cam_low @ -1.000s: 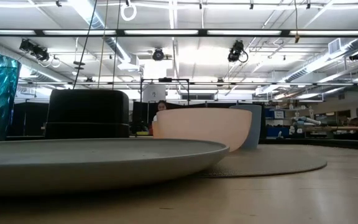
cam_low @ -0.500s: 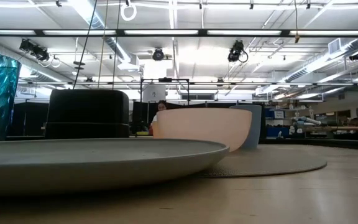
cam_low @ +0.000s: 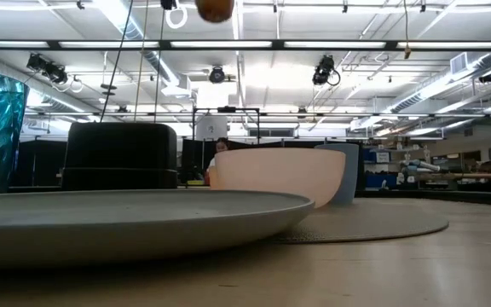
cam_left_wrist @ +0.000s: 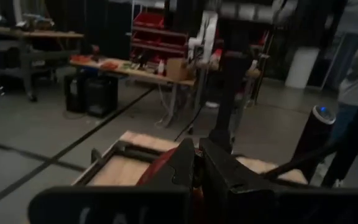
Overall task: Arrange a breakfast setting
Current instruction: Put the apple on the gray placemat
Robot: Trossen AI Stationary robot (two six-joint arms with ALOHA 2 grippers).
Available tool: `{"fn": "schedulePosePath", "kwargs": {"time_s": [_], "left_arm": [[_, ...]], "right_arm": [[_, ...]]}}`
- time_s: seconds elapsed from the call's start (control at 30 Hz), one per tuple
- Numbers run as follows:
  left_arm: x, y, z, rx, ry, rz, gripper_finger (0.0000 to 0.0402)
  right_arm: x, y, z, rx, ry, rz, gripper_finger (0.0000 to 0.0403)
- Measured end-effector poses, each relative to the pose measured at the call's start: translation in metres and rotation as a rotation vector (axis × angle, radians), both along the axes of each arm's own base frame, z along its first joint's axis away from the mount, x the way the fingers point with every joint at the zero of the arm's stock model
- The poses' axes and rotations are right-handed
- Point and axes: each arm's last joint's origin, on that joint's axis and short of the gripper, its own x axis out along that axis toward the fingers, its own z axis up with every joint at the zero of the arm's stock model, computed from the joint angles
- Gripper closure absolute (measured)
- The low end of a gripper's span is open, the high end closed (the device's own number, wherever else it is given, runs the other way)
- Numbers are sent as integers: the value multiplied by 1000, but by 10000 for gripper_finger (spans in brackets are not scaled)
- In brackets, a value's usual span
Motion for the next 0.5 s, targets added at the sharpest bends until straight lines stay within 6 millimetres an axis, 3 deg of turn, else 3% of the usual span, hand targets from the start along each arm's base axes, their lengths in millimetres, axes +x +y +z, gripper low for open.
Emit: {"fn": "schedulePosePath", "kwargs": {"time_s": [0.2, 0.5], "left_arm": [[4, -5, -44, -39, 49, 13, 383], [-2, 0, -112, -54, 215, 51, 383]], "right_arm": [[-9, 4, 7, -73, -25, 14, 11], [-4, 9, 6, -148, -46, 27, 23]]}}
